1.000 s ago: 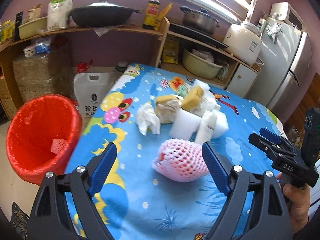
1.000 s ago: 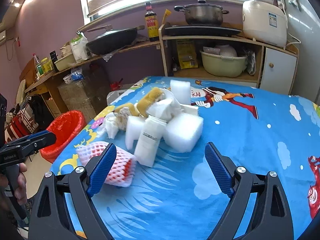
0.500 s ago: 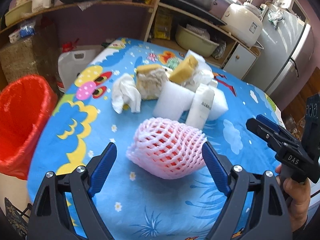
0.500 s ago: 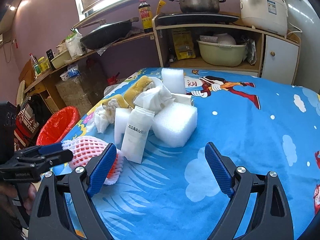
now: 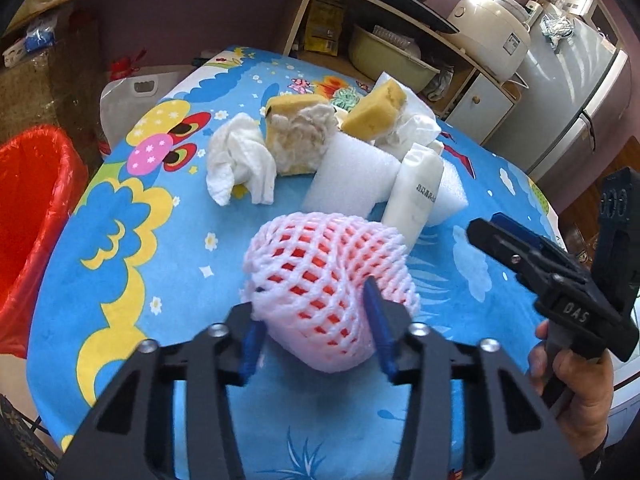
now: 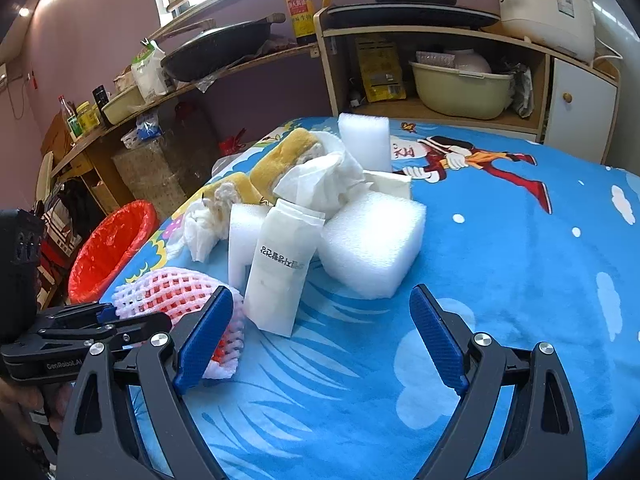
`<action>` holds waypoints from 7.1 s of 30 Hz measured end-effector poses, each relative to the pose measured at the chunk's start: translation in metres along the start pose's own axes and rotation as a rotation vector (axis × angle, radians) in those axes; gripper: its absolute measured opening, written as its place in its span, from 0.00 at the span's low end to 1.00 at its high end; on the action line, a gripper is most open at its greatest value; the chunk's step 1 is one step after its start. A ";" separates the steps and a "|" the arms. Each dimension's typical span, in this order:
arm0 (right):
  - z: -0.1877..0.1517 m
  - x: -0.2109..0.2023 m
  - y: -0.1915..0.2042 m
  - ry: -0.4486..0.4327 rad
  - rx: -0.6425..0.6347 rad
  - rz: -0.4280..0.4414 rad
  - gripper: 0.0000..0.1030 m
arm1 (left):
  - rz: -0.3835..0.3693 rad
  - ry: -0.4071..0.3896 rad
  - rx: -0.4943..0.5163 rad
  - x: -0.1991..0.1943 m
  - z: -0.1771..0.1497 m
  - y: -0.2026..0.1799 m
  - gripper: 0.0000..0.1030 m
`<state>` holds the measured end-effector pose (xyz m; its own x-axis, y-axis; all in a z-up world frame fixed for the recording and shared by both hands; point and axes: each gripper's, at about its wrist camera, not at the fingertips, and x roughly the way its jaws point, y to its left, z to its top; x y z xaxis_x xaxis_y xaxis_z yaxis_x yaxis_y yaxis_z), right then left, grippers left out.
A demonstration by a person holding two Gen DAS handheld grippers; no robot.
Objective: Collect trash
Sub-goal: 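Grasp the second pink foam net with the left tool while the right tool grasps the white paper packet, then carry the pink net and paper packet over the red bin and release both, then move both open tools back over the bed toward the foam blocks, then approach the white foam block with the right tool and close on it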
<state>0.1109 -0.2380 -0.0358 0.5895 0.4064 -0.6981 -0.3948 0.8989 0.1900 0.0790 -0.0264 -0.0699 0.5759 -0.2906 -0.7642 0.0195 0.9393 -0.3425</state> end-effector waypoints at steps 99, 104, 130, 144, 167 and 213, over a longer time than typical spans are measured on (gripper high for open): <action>0.060 0.134 0.355 0.103 -0.445 0.338 0.59 | 0.318 -0.484 -0.345 -0.227 0.029 0.285 0.24; 0.063 0.128 0.342 0.088 -0.425 0.322 0.63 | 0.332 -0.463 -0.346 -0.216 0.035 0.288 0.59; 0.067 0.059 0.266 0.000 -0.326 0.249 0.69 | 0.338 -0.445 -0.285 -0.226 0.024 0.238 0.61; 0.050 0.012 0.193 -0.043 -0.230 0.146 0.72 | 0.270 -0.406 -0.185 -0.207 0.025 0.169 0.60; 0.031 -0.028 0.066 -0.096 -0.071 -0.033 0.82 | 0.207 -0.314 -0.028 -0.140 0.041 0.074 0.60; 0.027 0.052 -0.017 -0.005 0.082 -0.164 0.82 | 0.140 -0.119 0.167 0.004 0.043 -0.008 0.62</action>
<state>0.1671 -0.2280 -0.0567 0.6451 0.2538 -0.7207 -0.2343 0.9635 0.1296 0.1163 -0.0273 -0.0469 0.6746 -0.1409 -0.7247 0.0618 0.9889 -0.1348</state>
